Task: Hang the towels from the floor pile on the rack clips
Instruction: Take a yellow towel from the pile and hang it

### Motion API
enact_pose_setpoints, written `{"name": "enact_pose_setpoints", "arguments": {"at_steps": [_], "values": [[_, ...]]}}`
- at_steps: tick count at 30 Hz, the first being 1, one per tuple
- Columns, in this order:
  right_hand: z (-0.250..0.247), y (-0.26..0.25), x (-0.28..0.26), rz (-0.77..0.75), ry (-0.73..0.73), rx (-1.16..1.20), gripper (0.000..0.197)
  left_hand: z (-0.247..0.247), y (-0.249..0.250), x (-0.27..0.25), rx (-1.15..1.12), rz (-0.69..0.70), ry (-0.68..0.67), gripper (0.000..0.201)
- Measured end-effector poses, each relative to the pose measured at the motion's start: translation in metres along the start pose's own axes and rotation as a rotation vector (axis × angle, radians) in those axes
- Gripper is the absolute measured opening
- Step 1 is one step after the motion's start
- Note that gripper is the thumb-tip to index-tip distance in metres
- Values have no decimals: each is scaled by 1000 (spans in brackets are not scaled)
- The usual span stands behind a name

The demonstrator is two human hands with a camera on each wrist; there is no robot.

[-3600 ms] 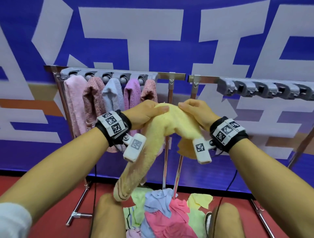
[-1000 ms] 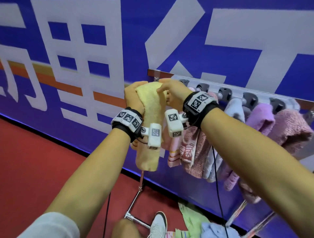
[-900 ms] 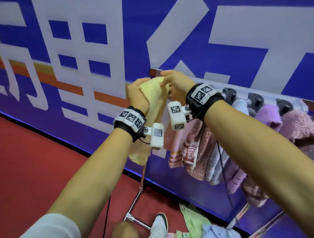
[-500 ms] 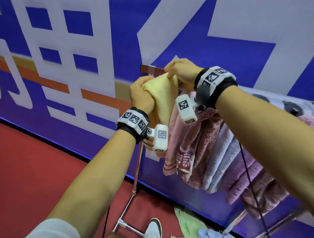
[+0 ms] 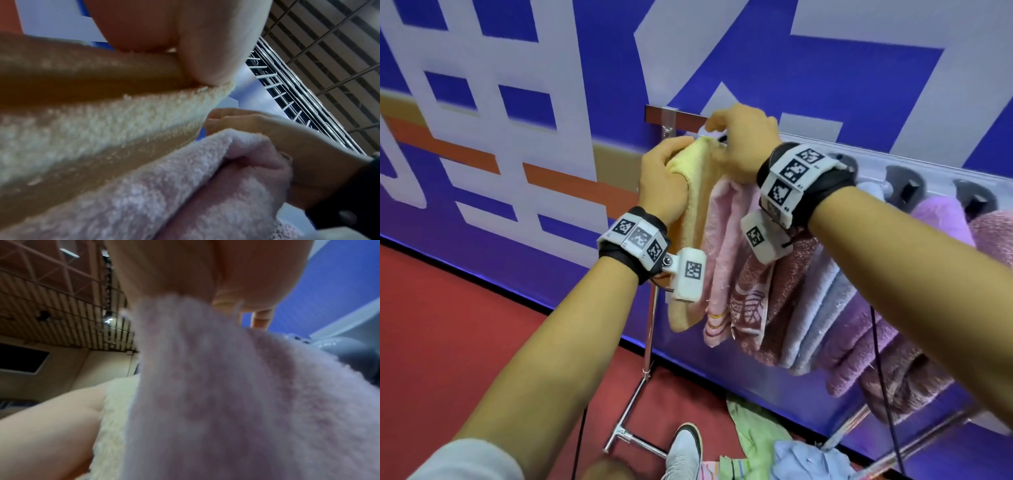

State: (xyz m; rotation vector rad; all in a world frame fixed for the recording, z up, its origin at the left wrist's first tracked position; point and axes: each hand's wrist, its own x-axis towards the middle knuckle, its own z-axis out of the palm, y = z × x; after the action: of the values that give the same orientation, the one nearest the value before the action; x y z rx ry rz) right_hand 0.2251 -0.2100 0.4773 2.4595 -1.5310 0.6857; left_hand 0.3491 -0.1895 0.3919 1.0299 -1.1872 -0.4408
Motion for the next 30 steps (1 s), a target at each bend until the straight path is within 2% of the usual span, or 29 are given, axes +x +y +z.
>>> {"name": "enact_pose_setpoints", "arguments": {"at_steps": [3, 5, 9, 12, 16, 18, 21, 24, 26, 28, 30], "values": [[4, -6, -3, -67, -64, -98, 12, 1, 6, -5, -36, 2, -20, 45], [5, -8, -5, -100, -90, -121, 12, 3, 11, -7, -57, -16, -45, 41], [6, -9, -11, -133, -121, -200, 33, 2, 13, -10, -34, -89, -114, 39], [4, -7, -17, -103, -127, -116, 44, -1, 12, -13, -48, -105, -148, 33], [-5, -6, -29, -94, -118, 23, 40, -9, 14, -18, 117, -151, -264, 55], [-5, -7, -36, -91, -132, 42, 44, -14, 12, -18, 191, -177, -294, 59], [-6, -5, -45, -73, -103, 47, 42, -17, 19, -22, 305, -166, -342, 55], [-11, 1, -51, -26, -21, 86, 35, -17, 34, -29, 283, -192, -391, 40], [-16, 6, -55, -5, -29, 96, 37, -18, 39, -33, 238, -224, -355, 54], [-23, 10, -61, 3, -54, 88, 41, -19, 38, -34, 208, -225, -298, 82], [-34, 14, -69, 1, -86, 65, 48, -20, 47, -37, 186, -230, -245, 89]]}}
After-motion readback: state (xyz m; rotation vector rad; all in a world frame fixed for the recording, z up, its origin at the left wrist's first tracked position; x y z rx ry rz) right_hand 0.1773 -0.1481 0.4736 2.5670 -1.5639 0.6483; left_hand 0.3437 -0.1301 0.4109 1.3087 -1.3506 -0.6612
